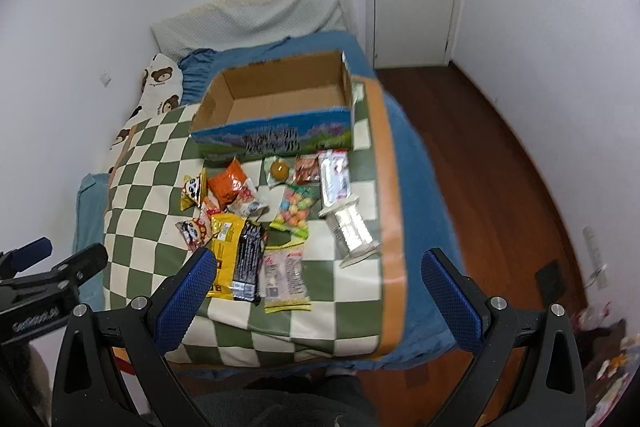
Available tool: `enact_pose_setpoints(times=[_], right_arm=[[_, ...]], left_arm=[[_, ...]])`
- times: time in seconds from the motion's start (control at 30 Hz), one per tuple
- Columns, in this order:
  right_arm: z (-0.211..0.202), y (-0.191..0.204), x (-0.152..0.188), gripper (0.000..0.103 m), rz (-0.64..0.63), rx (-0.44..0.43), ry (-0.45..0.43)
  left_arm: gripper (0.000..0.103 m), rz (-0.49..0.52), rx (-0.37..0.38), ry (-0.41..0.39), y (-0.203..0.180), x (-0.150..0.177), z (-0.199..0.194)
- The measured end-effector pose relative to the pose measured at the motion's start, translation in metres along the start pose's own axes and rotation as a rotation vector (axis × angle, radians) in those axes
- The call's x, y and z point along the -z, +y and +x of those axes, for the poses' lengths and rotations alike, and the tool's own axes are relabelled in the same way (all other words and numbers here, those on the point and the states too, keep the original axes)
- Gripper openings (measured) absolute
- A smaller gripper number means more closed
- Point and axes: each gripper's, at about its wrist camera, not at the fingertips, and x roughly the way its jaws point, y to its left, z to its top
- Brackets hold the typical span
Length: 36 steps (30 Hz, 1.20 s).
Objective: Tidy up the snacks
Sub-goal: 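Grasp the yellow-and-black bag with the left tool while the right tool grasps the clear bread bag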
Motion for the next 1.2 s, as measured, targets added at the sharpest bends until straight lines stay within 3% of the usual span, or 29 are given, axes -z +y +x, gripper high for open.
enact_pose_setpoints(times=[0.17,0.4,0.57,0.6,0.67,0.7,0.83,0.97,1.2], right_arm=[[0.081,-0.002,0.015,0.103,0.019,-0.019,0.109],[0.209,0.002,0.058,0.1,0.032,-0.022,0.291],[0.254,0.004,0.085,0.099,0.027,-0.02,0.342],[0.261,0.005,0.091,0.099,0.022,-0.011,0.355],[0.268,0.008,0.096,0.099,0.015,-0.014,0.372],[0.272,0.011,0.099,0.099,0.006,-0.01,0.377],[0.282,0.024,0.1,0.098,-0.009,-0.021,0.378],[0.303,0.043,0.1,0.098,-0.052,-0.014,0.376],[0.355,0.077,0.116,0.09,-0.132,0.03,0.436]], left_arm=[[0.103,0.048,-0.071,0.125,0.002,-0.008,0.084],[0.103,0.122,0.006,0.325,-0.019,-0.002,0.221],[0.103,0.188,0.073,0.436,-0.053,0.009,0.299],[0.098,0.201,0.078,0.441,-0.058,0.011,0.31],[0.083,0.208,0.093,0.431,-0.059,0.015,0.32],[0.082,0.199,0.103,0.424,-0.056,0.016,0.32],[0.081,0.157,0.088,0.396,-0.031,0.023,0.307],[0.081,0.076,0.066,0.428,0.006,0.037,0.303],[0.086,0.017,0.13,0.497,0.028,0.046,0.338]])
